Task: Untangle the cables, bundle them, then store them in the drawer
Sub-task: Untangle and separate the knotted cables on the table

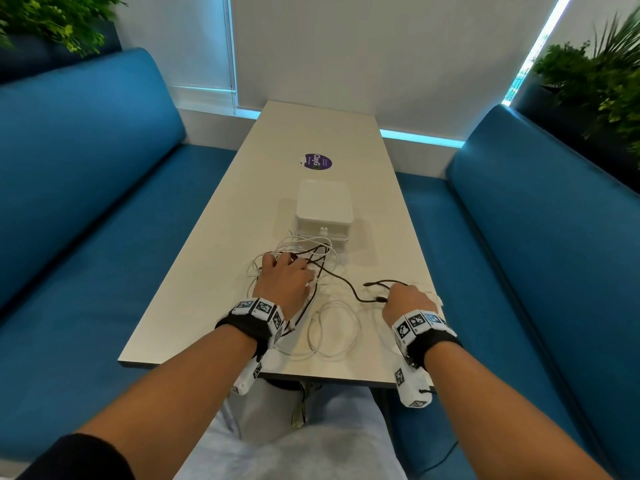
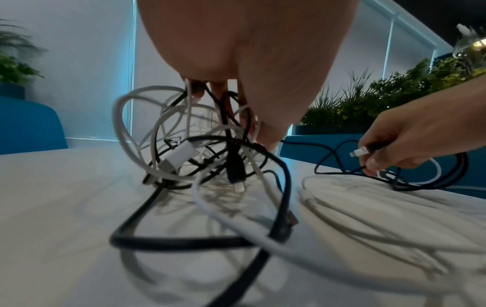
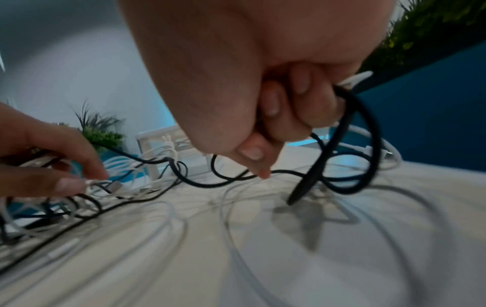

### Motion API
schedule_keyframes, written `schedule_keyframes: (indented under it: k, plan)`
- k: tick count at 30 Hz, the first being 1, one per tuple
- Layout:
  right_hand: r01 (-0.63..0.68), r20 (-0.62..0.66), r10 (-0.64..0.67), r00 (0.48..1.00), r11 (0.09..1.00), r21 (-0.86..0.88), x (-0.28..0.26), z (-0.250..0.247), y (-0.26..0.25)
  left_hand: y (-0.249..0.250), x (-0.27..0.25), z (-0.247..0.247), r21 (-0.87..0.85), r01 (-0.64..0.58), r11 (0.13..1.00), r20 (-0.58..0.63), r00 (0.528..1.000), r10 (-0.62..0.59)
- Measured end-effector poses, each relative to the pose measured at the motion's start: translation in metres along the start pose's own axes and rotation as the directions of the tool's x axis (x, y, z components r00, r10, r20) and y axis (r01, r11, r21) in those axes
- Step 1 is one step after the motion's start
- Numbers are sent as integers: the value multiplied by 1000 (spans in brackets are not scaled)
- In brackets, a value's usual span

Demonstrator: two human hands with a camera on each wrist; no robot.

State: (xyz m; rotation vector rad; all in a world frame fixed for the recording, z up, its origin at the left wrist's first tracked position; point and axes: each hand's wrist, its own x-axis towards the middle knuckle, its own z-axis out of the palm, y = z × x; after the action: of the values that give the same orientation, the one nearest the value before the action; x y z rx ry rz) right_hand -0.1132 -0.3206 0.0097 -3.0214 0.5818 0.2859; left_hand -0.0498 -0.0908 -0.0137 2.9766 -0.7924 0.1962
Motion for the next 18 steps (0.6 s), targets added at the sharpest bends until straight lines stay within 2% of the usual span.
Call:
schedule_keyframes:
  k: [2, 7, 10, 13, 18]
  plan:
    - [-37, 9, 38, 999, 999, -31, -2, 0, 8, 2, -2, 1, 20, 4, 1000, 0, 1000, -4]
    - [-59, 20, 58, 998, 998, 5, -1, 5, 14, 12, -4, -1, -4, 10, 1000, -106, 994, -11]
    - [-13, 15, 13, 1000, 999, 38, 0, 7, 9, 14, -1, -5, 105, 39, 994, -30, 999, -36]
    - [40, 11, -40, 999, 997, 63, -1, 10, -1, 20, 1, -11, 210, 1, 978, 50, 999, -12]
    - [134, -23, -133, 991, 986, 98, -4, 15, -15, 27, -1, -4, 162, -25, 986, 23, 1000, 21]
